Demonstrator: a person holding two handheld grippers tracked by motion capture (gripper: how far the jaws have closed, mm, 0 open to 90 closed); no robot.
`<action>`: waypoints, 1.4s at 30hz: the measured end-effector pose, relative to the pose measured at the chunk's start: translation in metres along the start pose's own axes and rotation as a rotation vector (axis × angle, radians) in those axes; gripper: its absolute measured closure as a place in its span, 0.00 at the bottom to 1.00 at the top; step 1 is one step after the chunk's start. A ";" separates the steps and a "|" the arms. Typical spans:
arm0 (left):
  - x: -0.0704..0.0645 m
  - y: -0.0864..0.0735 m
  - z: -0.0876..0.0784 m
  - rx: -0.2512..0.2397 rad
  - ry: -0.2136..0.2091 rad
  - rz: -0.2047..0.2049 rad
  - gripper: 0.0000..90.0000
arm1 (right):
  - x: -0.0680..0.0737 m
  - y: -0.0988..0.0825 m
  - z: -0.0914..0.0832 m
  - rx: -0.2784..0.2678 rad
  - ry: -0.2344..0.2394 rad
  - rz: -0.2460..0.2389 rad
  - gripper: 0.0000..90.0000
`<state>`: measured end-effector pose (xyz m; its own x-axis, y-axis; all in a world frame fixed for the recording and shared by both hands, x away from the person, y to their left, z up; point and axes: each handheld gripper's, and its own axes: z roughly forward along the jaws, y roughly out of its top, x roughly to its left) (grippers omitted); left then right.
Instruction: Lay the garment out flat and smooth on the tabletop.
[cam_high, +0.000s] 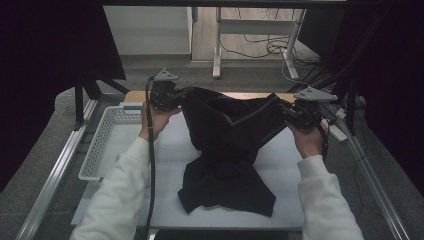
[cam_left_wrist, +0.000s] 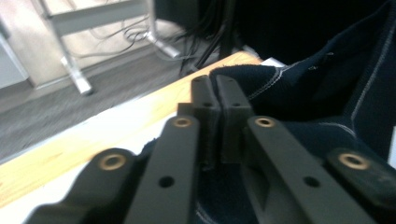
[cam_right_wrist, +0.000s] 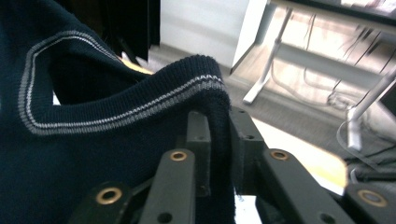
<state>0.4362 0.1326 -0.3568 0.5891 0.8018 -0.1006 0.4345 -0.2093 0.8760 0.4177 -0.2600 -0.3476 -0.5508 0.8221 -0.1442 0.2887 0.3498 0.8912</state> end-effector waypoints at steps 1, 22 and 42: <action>0.000 -0.002 0.007 0.033 0.024 -0.011 0.66 | -0.003 -0.003 0.010 0.034 0.013 0.025 0.64; -0.052 -0.064 -0.008 0.109 -0.106 0.108 0.38 | 0.037 -0.102 -0.027 0.117 0.143 0.070 0.43; -0.073 -0.118 -0.009 0.188 -0.174 0.125 0.37 | 0.061 -0.148 -0.040 0.195 0.181 0.047 0.41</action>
<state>0.3360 0.1037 -0.4483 0.7471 0.6585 -0.0904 0.4599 -0.4138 0.7857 0.3106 -0.2795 -0.4709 -0.6595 0.7516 -0.0101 0.4527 0.4079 0.7929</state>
